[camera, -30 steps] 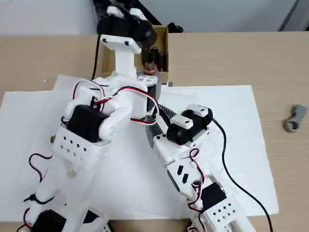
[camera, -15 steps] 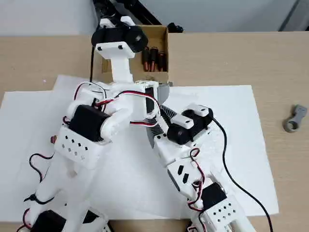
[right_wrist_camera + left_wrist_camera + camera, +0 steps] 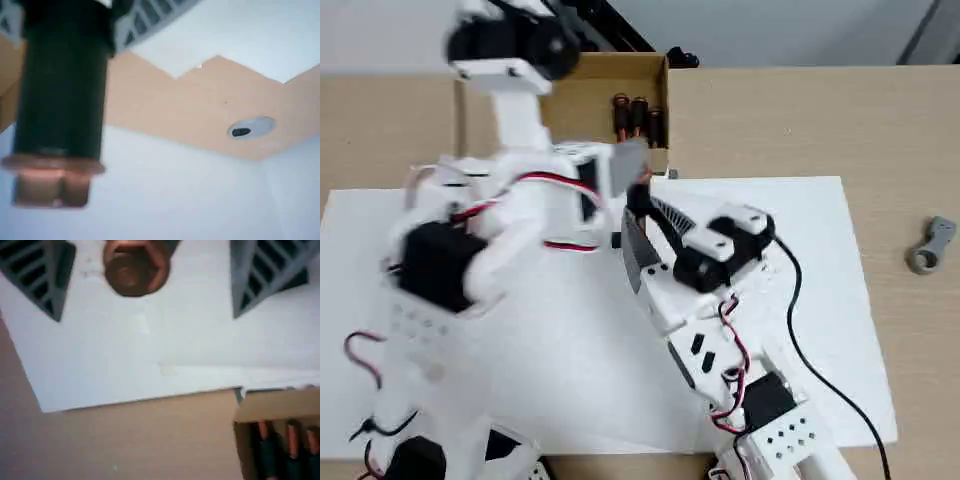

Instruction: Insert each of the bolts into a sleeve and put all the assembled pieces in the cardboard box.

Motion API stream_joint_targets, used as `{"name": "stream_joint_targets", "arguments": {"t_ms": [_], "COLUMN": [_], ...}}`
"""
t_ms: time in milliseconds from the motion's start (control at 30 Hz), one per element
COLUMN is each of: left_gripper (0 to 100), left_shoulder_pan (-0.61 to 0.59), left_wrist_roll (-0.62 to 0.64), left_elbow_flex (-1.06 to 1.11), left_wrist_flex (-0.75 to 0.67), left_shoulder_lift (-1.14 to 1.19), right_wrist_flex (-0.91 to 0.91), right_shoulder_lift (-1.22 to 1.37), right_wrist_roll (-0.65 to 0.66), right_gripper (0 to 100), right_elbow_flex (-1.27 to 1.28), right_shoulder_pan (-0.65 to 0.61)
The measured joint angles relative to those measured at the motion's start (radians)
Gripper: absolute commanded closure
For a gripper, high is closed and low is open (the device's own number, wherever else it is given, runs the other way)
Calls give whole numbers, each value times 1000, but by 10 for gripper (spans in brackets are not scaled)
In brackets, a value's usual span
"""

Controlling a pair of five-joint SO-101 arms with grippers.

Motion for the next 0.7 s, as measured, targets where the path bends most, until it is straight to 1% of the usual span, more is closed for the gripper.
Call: {"name": "stream_joint_targets", "arguments": {"t_ms": [33, 133, 200, 333, 467, 567, 700], "left_gripper": [852, 878, 896, 907, 907, 907, 907], "left_shoulder_pan": [-31, -130, -196, -301, -382, -431, -480], "left_wrist_roll": [-38, -89, -97, -104, -104, -106, -104], "left_elbow_flex": [-15, -31, -31, -31, -6, 58, 147], "left_wrist_flex": [21, 87, 133, 210, 222, 222, 222], "left_shoulder_lift": [-2, -2, -2, -2, -2, -2, -2], "right_wrist_flex": [23, 43, 43, 43, -17, -95, -147], "right_shoulder_lift": [34, 172, 278, 522, 799, 1000, 1260], "right_wrist_roll": [0, 0, 0, 0, 0, 0, 0], "right_gripper": [995, 995, 995, 995, 995, 995, 995], "right_elbow_flex": [-37, -153, -247, -419, -562, -678, -868], "right_shoulder_pan": [11, 54, 75, 78, 80, 81, 78]}}
